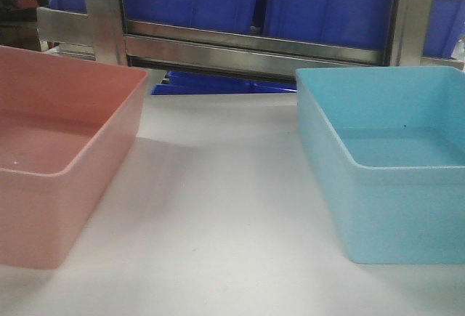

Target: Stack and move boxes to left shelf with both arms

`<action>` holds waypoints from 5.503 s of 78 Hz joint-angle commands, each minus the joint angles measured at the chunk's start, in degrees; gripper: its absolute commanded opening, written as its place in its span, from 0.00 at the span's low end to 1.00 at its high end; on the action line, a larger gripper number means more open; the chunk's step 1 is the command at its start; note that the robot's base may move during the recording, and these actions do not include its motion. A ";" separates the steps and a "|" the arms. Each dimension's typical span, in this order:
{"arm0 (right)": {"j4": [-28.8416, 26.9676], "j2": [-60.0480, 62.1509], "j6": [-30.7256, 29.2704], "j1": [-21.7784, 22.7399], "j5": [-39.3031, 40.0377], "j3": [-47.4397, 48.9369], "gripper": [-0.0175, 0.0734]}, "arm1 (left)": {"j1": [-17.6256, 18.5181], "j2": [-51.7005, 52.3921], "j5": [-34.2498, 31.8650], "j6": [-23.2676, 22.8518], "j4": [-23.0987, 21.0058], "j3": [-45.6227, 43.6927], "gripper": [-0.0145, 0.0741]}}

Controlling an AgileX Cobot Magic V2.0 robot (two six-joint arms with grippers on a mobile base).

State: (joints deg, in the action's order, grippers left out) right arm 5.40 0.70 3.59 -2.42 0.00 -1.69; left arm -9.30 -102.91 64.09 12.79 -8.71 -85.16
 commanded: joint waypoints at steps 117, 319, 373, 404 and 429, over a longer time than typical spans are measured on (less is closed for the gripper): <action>0.58 1.02 -0.38 0.05 5.43 1.34 0.25 | 30.07 8.23 -17.74 -21.40 -15.29 15.77 0.16; 0.50 1.02 -0.20 0.11 6.36 1.34 0.25 | 24.49 81.38 -66.64 3.03 -13.93 61.28 0.54; -5.40 -44.89 1.94 0.05 -29.37 36.46 0.25 | 24.49 81.38 -66.64 3.03 -13.93 61.28 0.54; -5.40 -74.75 -6.67 7.00 -40.38 60.93 0.71 | 24.49 81.38 -66.64 3.03 -13.93 61.28 0.54; -5.40 -95.43 -9.67 10.75 -49.71 80.25 0.71 | 24.49 81.38 -66.64 3.03 -13.93 61.28 0.54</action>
State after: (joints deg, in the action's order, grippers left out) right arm -0.31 -93.37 -4.33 7.49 -48.92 73.42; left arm 15.36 -21.22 1.54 15.78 -22.58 -22.29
